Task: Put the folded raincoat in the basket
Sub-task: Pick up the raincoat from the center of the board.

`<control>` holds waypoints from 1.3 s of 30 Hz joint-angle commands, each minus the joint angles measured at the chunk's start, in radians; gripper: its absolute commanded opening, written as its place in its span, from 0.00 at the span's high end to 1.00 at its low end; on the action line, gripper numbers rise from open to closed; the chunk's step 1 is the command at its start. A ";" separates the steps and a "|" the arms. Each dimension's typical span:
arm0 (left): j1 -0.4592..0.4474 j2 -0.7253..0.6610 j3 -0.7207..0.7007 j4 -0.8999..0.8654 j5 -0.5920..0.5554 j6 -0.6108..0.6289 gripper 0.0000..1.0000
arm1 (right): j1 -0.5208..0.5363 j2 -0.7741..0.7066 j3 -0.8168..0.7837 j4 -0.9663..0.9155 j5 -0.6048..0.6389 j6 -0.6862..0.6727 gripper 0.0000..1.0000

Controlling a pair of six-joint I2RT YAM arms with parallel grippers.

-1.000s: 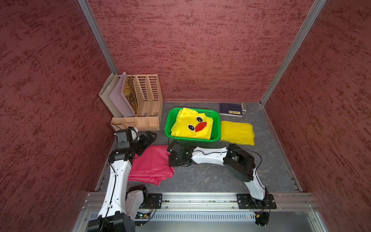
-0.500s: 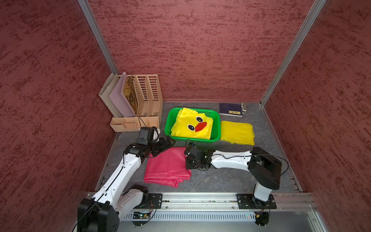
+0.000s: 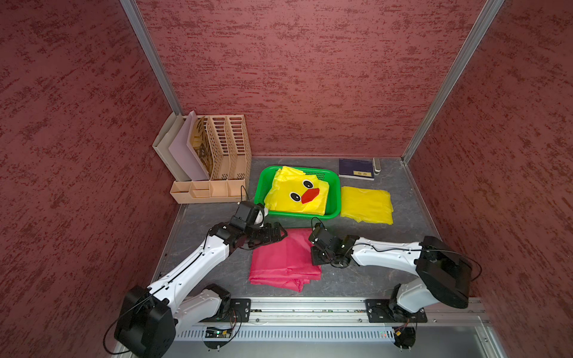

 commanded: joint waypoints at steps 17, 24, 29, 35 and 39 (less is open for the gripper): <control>-0.034 -0.040 -0.002 -0.242 -0.279 -0.038 0.02 | -0.035 -0.141 0.017 -0.116 -0.083 0.083 0.04; -0.015 -0.031 -0.025 -0.259 -0.269 -0.049 0.02 | -0.048 -0.067 -0.022 0.025 -0.157 0.170 0.02; -0.012 0.003 -0.062 -0.190 -0.240 -0.052 0.02 | -0.048 0.021 -0.019 0.103 -0.191 0.188 0.02; -0.012 0.054 -0.124 -0.092 -0.201 -0.066 0.04 | -0.048 0.092 -0.001 0.143 -0.208 0.192 0.02; -0.013 0.091 -0.134 -0.078 -0.212 -0.060 0.06 | -0.048 0.135 0.009 0.146 -0.222 0.197 0.02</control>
